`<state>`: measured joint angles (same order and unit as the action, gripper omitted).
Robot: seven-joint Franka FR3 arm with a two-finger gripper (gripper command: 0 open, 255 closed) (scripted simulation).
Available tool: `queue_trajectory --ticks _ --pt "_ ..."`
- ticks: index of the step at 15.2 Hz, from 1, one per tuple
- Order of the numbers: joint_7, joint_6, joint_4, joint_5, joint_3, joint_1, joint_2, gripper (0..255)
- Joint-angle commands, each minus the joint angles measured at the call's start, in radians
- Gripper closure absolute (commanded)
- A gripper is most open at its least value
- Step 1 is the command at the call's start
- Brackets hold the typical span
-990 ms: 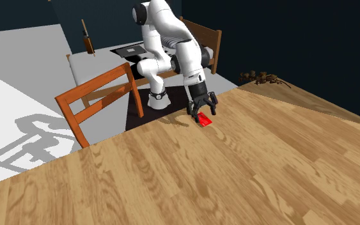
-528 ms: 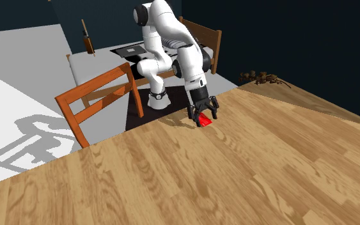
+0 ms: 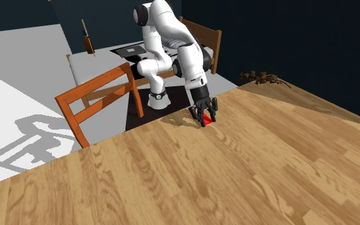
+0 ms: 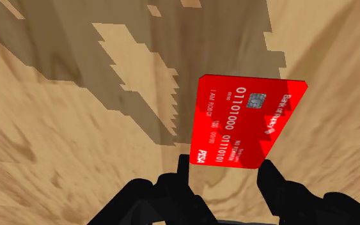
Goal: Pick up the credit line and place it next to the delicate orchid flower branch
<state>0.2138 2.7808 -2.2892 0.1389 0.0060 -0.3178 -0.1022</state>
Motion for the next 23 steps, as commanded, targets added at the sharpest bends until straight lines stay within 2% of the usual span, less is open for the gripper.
queue_trajectory --ticks 1,5,23 --pt "0.0 -0.001 -0.005 -0.001 -0.002 0.002 0.01 255" --pt "-0.002 -0.008 -0.004 -0.002 -0.002 0.002 0.003 255" --pt "-0.043 -0.252 0.154 -0.043 0.001 0.014 -0.082 255"
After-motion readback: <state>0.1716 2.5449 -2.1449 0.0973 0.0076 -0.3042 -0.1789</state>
